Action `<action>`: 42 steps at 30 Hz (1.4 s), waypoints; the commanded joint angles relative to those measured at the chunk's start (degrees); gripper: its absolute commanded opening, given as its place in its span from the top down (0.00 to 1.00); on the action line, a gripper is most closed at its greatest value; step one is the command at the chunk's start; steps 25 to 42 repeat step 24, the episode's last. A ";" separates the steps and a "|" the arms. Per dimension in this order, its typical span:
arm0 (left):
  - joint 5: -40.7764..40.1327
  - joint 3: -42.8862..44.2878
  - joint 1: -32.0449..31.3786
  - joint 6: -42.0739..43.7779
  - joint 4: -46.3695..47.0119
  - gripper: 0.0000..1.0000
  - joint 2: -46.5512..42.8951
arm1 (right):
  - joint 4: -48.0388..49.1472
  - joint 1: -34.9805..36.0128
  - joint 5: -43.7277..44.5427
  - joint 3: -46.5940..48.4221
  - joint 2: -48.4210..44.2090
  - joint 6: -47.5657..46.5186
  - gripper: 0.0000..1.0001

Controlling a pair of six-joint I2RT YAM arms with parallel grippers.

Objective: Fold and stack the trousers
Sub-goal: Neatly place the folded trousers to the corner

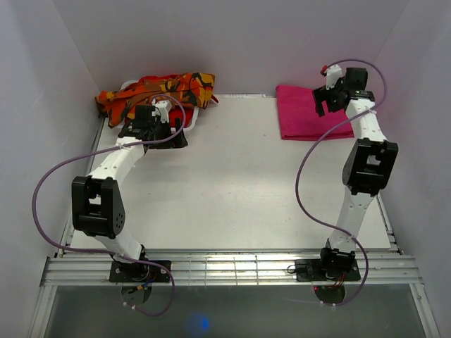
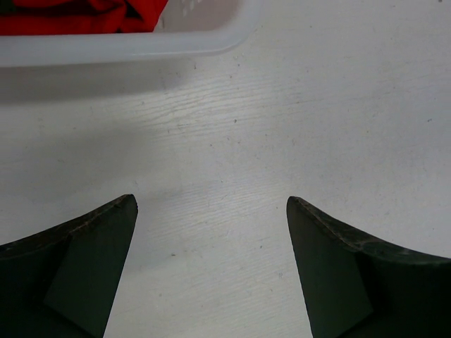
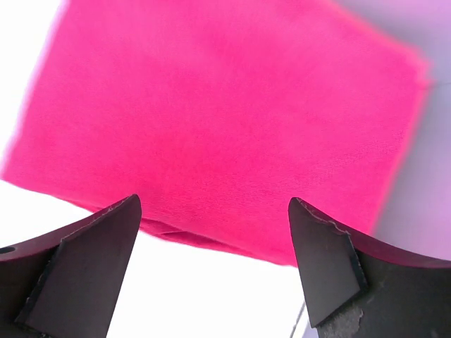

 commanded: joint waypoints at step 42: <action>4.97 -9.82 1.16 10.10 -6.72 0.02 -23.23 | -9.63 -2.48 -11.81 -57.32 -70.81 11.00 0.10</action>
